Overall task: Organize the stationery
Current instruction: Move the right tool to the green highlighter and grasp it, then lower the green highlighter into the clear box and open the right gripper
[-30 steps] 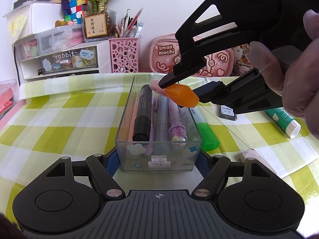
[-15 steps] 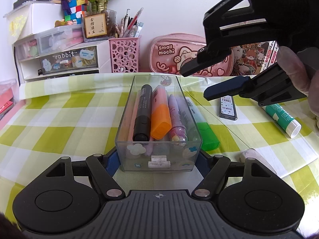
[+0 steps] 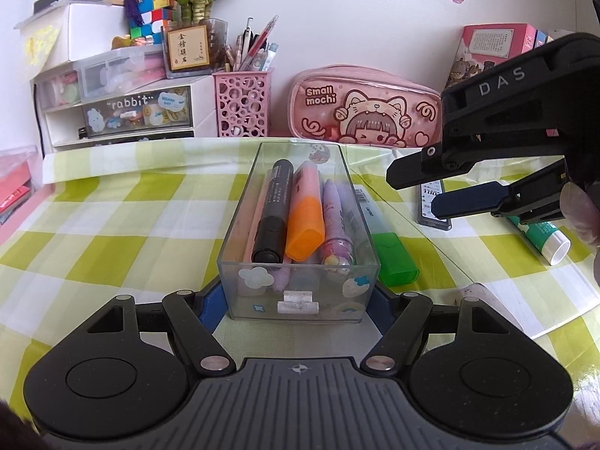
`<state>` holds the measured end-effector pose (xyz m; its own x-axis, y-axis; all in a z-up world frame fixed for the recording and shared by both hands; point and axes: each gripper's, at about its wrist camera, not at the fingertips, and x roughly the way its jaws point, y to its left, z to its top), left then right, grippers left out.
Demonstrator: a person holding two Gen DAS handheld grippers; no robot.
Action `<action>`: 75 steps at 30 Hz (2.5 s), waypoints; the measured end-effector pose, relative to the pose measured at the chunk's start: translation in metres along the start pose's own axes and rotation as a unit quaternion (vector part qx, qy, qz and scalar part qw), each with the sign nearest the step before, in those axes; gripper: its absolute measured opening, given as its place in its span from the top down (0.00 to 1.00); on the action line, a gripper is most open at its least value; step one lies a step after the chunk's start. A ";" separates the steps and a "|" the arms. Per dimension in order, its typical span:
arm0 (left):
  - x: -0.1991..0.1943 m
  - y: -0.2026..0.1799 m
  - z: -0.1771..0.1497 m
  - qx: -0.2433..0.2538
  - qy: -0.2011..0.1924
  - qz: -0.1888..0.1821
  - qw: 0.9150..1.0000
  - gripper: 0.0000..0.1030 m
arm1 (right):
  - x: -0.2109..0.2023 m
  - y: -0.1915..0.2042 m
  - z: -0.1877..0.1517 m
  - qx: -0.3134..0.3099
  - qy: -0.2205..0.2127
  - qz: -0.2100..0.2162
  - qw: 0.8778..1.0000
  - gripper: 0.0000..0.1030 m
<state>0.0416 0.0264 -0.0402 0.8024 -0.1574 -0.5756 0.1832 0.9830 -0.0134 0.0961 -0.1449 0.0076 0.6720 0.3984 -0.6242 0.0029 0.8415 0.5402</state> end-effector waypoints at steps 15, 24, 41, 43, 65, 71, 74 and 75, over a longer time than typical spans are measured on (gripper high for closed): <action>-0.001 0.004 0.001 -0.019 -0.004 -0.010 1.000 0.29 | 0.032 0.004 -0.009 -0.035 0.022 -0.012 0.999 0.54; -0.002 0.005 0.000 -0.020 -0.005 -0.012 1.000 0.29 | 0.033 0.018 -0.014 -0.115 0.013 -0.046 0.992 0.54; 0.001 -0.001 0.000 0.006 0.002 -0.002 1.000 0.29 | 0.037 0.016 -0.005 -0.154 0.021 -0.082 0.984 0.53; 0.001 -0.001 0.000 0.007 0.002 -0.002 1.000 0.29 | 0.040 0.020 -0.009 -0.174 0.021 -0.086 0.981 0.52; 0.001 -0.001 0.001 0.004 0.002 -0.007 1.000 0.29 | 0.037 0.012 0.002 -0.105 0.030 -0.065 0.992 0.54; 0.001 -0.001 0.001 0.005 0.002 -0.007 1.000 0.29 | 0.028 0.001 0.007 -0.037 0.036 -0.031 0.998 0.54; 0.001 -0.001 0.001 0.005 0.002 -0.007 1.000 0.29 | 0.023 -0.003 0.010 -0.006 0.035 -0.015 0.999 0.54; 0.001 -0.001 0.001 0.006 0.002 -0.007 1.000 0.29 | 0.021 -0.004 0.011 0.004 0.033 -0.011 0.999 0.54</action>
<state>0.0432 0.0254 -0.0401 0.7978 -0.1698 -0.5786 0.2001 0.9797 -0.0115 0.1186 -0.1437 -0.0012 0.6219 0.4029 -0.6715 0.0231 0.8477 0.5300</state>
